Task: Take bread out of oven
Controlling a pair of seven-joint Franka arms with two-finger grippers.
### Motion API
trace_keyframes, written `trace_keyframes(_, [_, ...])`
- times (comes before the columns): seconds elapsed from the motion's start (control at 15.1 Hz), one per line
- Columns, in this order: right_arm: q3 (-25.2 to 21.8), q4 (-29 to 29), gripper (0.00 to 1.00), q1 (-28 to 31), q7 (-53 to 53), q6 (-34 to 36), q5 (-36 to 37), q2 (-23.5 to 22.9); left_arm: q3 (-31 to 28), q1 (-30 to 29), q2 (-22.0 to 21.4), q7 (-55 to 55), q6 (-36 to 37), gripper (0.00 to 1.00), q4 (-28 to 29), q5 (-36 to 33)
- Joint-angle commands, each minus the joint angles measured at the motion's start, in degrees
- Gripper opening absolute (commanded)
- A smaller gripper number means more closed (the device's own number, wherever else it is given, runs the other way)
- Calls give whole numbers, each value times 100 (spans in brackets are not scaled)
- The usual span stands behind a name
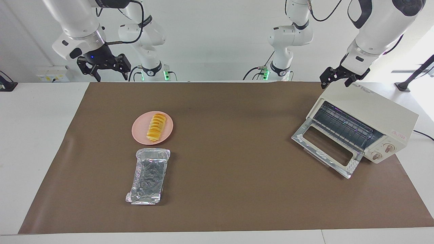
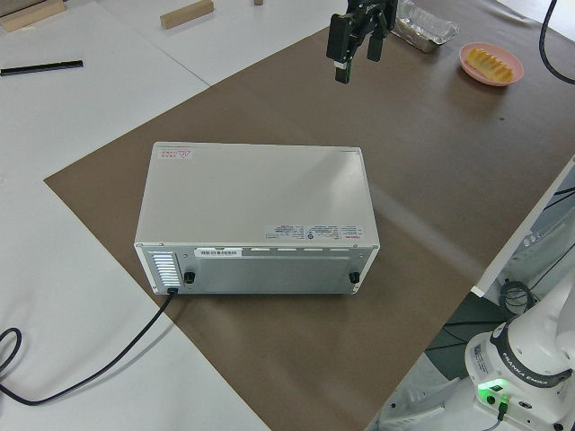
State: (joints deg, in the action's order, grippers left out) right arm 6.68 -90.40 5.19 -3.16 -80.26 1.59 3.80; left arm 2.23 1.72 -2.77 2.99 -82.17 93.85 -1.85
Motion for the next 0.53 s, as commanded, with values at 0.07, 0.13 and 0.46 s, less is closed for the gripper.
trace_keyframes(0.07, [88, 348, 100, 236, -185, 178, 105, -284, 41, -67, -110, 53, 52, 100, 63, 54])
trace_keyframes(0.13, [70, 321, 100, 228, -185, 178, 96, -284, 41, -67, -101, 53, 52, 100, 63, 54])
trace_keyframes(0.46, [-53, 321, 100, 254, -185, 204, -27, -301, 41, -67, -110, 53, 52, 100, 63, 54])
